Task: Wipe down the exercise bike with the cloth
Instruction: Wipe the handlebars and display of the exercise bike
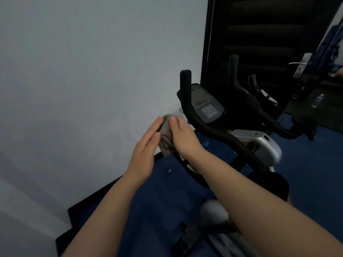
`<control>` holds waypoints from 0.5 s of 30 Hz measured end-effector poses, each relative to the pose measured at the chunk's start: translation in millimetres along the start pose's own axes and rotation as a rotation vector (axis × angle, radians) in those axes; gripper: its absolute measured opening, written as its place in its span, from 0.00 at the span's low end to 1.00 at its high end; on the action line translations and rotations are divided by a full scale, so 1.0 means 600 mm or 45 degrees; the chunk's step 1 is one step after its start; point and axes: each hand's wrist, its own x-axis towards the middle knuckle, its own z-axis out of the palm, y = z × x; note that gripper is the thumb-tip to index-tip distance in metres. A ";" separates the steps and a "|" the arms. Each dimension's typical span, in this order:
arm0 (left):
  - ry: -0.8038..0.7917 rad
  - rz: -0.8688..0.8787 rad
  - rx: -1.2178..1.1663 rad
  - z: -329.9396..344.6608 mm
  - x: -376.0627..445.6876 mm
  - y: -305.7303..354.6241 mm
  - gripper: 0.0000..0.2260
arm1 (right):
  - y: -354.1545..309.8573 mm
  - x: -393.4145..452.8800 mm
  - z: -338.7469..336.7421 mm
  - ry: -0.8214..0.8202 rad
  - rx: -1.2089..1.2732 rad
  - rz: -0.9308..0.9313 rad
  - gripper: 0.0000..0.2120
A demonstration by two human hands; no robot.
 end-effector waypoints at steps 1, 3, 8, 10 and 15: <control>-0.016 0.002 0.012 -0.001 -0.002 0.001 0.19 | 0.003 -0.002 0.005 -0.009 0.057 -0.062 0.16; -0.042 0.003 0.046 -0.003 -0.004 0.001 0.18 | 0.018 -0.015 0.003 -0.060 0.046 -0.180 0.14; 0.019 0.054 0.020 0.001 0.002 0.001 0.17 | 0.002 0.004 -0.023 -0.217 -0.137 -0.200 0.14; 0.073 0.059 -0.021 0.009 0.001 -0.003 0.15 | -0.013 0.011 -0.024 -0.244 -0.124 -0.201 0.13; 0.154 0.157 0.112 0.016 -0.003 -0.014 0.15 | 0.025 -0.027 -0.034 -0.258 -0.257 -0.176 0.21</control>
